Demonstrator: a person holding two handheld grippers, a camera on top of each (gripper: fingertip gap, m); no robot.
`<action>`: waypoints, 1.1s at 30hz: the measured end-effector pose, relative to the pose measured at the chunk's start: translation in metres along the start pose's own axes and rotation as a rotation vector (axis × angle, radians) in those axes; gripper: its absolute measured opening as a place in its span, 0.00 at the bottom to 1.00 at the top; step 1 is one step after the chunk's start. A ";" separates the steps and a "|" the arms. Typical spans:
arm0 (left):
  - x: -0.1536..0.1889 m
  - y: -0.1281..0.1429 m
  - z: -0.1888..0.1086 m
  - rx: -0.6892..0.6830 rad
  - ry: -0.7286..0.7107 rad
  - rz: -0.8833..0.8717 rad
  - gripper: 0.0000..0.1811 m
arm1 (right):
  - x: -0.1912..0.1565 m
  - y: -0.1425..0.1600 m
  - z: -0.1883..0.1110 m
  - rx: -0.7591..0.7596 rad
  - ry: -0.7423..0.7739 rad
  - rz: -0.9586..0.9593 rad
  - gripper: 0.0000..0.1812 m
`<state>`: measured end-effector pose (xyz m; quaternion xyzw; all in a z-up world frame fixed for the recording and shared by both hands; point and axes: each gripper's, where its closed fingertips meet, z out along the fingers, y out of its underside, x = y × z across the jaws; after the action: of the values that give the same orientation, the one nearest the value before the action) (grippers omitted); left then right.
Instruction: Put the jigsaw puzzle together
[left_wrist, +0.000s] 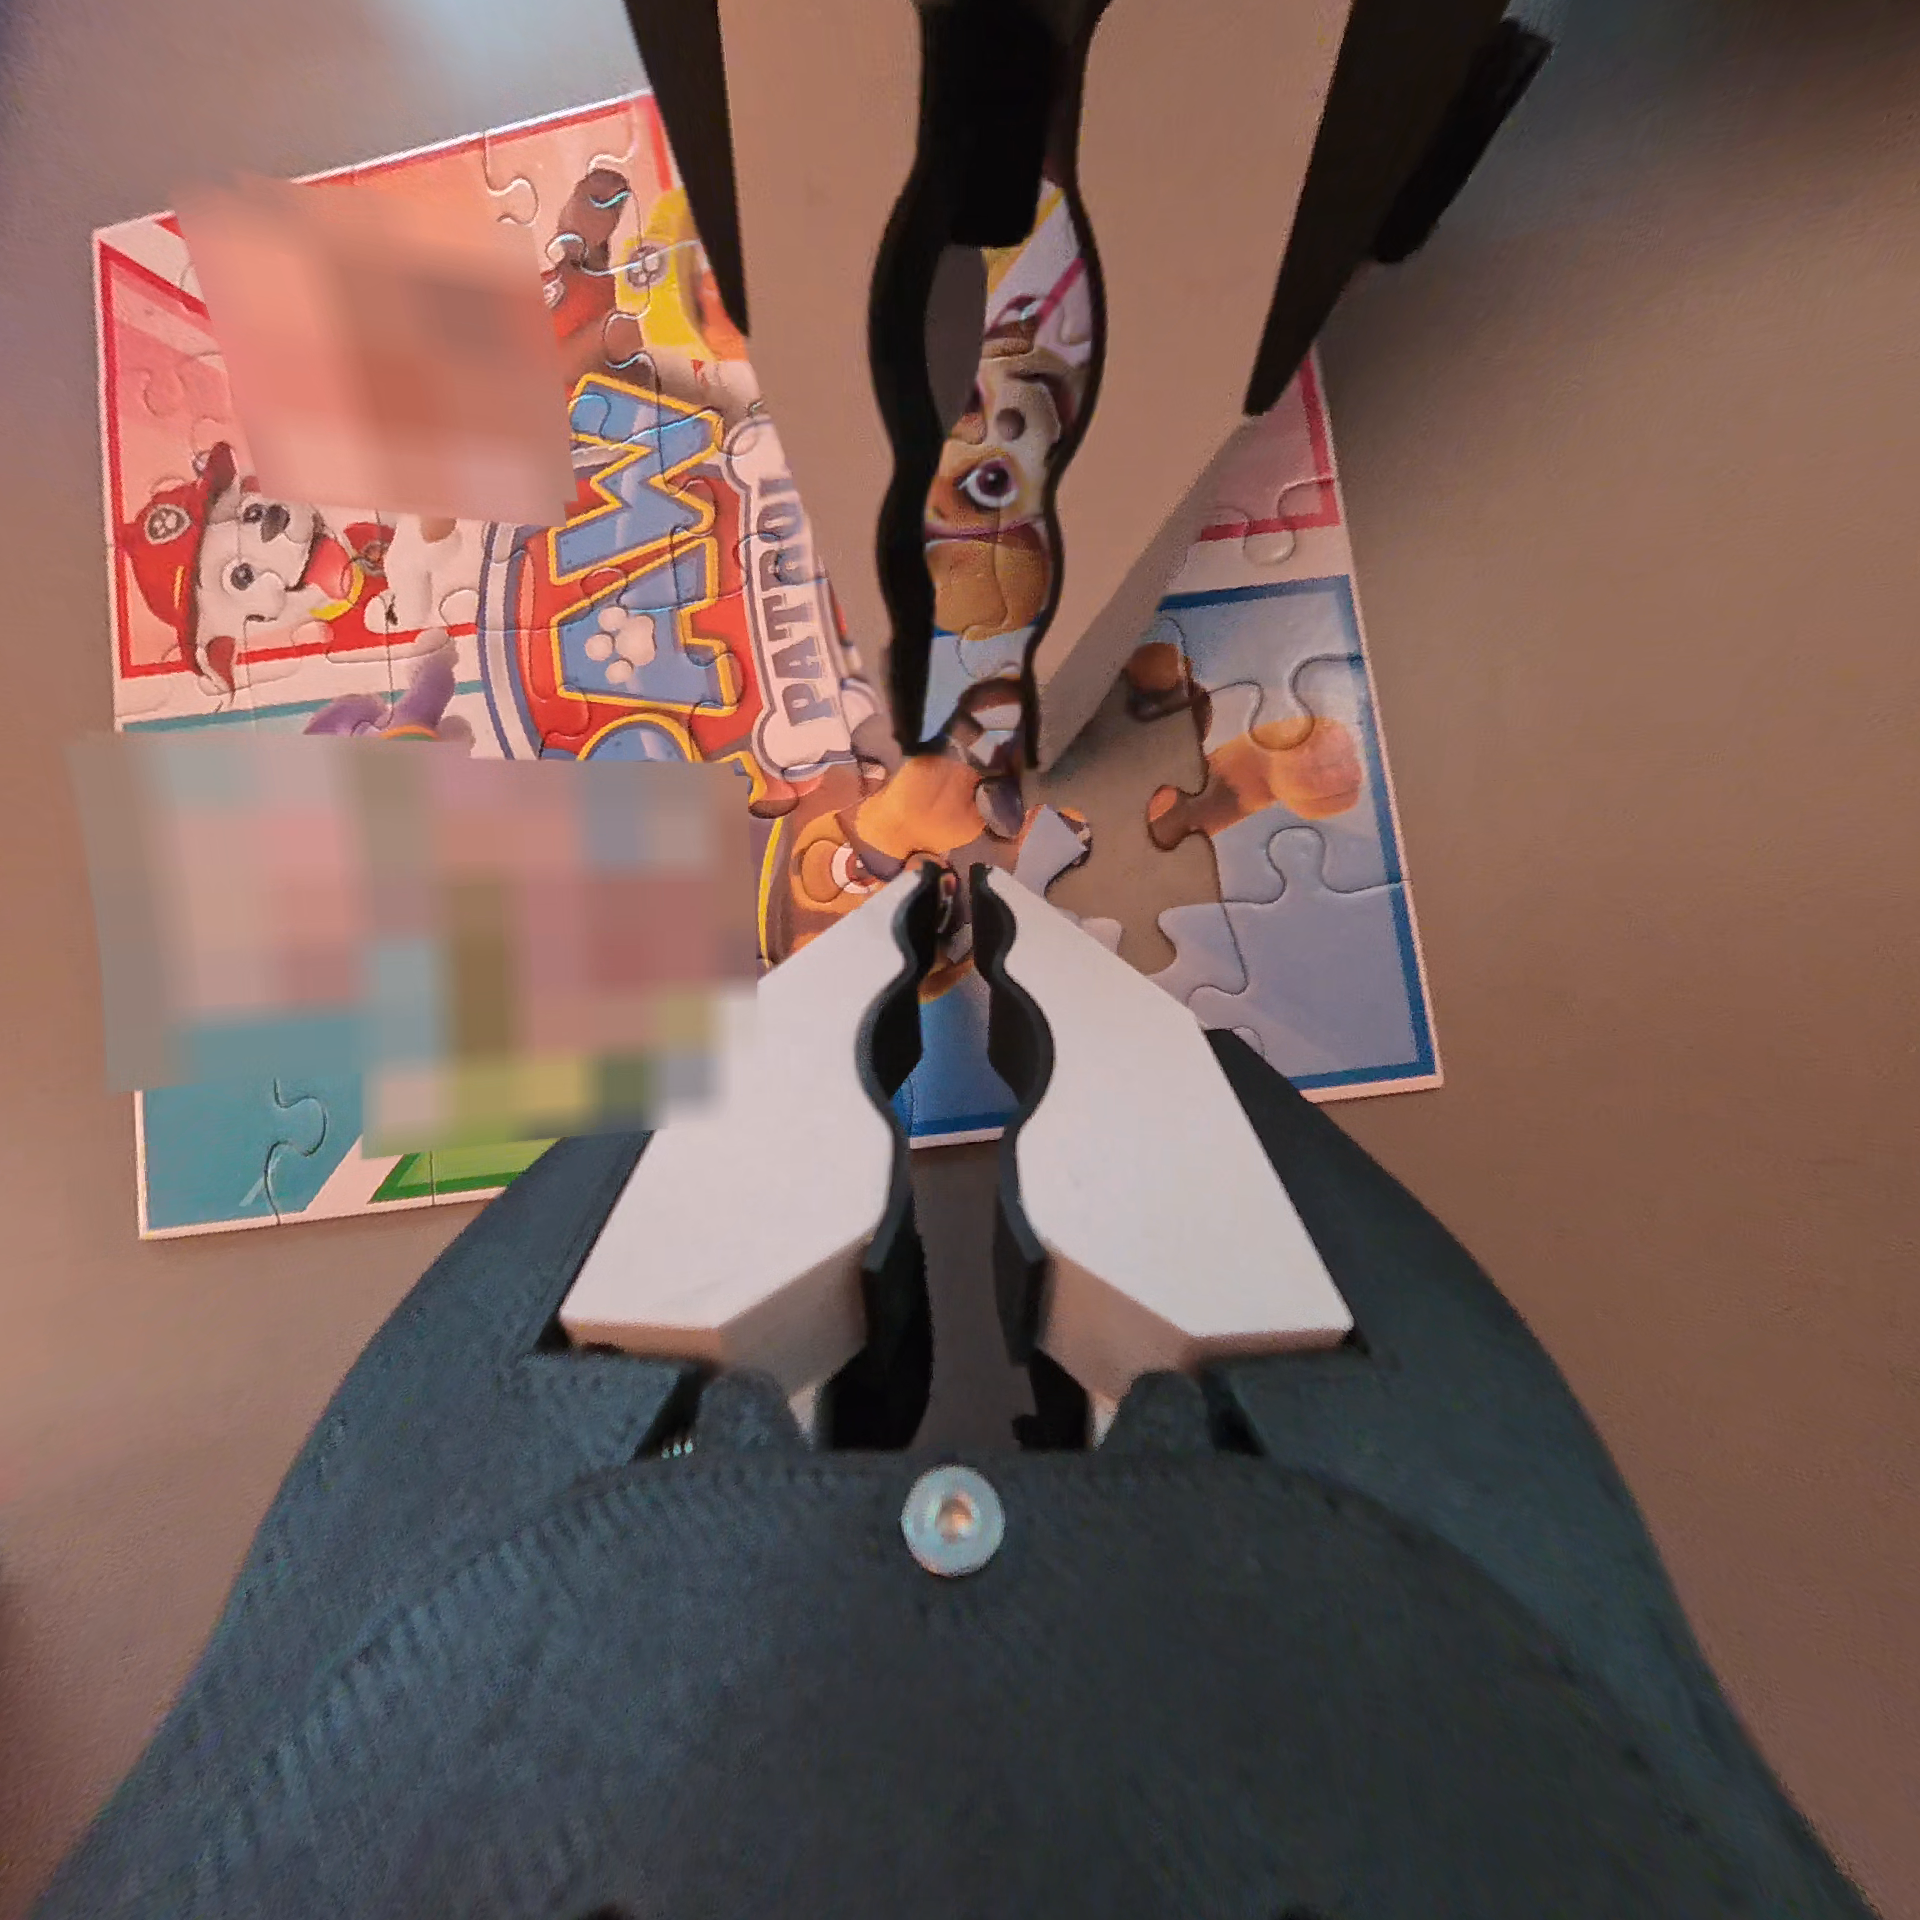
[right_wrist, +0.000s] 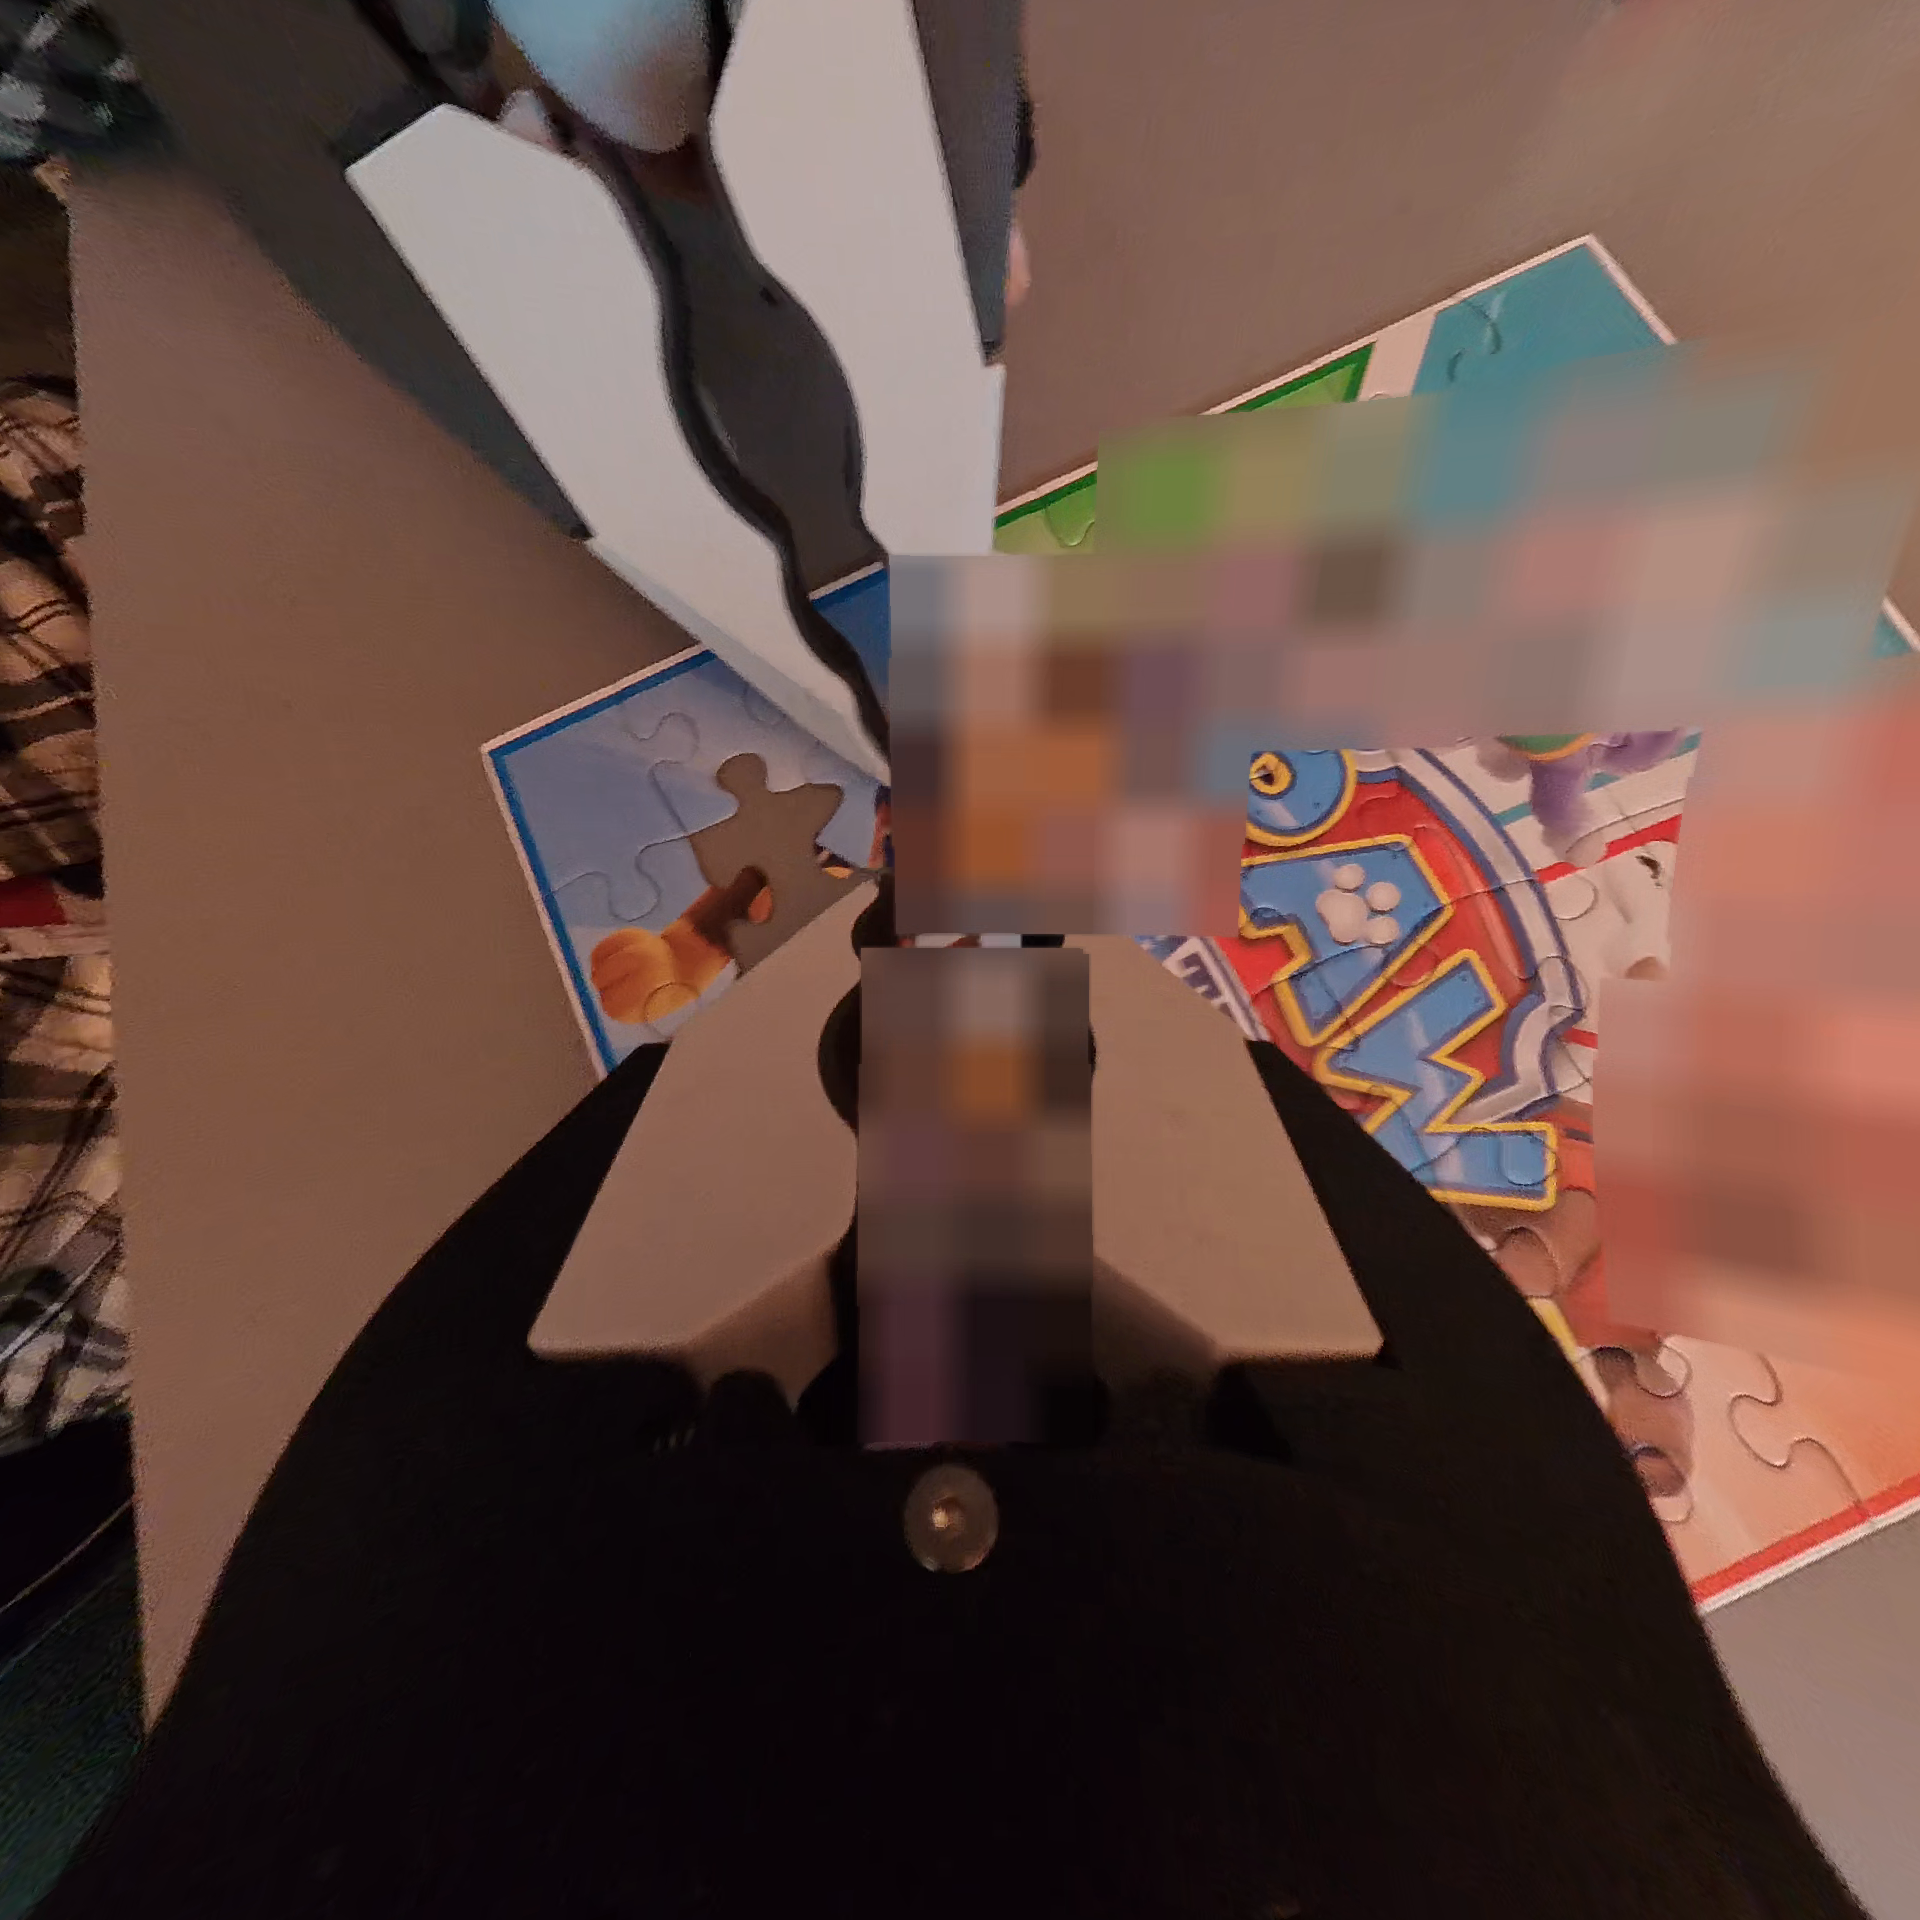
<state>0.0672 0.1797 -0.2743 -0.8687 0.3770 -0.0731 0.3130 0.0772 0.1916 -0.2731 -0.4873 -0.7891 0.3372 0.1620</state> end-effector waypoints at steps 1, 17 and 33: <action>0.003 0.000 0.000 0.005 0.016 0.013 0.01 | -0.003 0.002 0.000 -0.015 -0.005 -0.002 0.11; 0.030 -0.005 0.001 0.027 0.131 0.148 0.01 | -0.041 0.013 -0.012 -0.086 -0.127 -0.026 0.10; 0.030 -0.007 0.002 0.052 0.112 0.146 0.00 | -0.033 0.007 -0.001 -0.048 -0.084 -0.020 0.01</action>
<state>0.0929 0.1635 -0.2749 -0.8251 0.4541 -0.1081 0.3184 0.0981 0.1647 -0.2743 -0.4684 -0.8079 0.3369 0.1204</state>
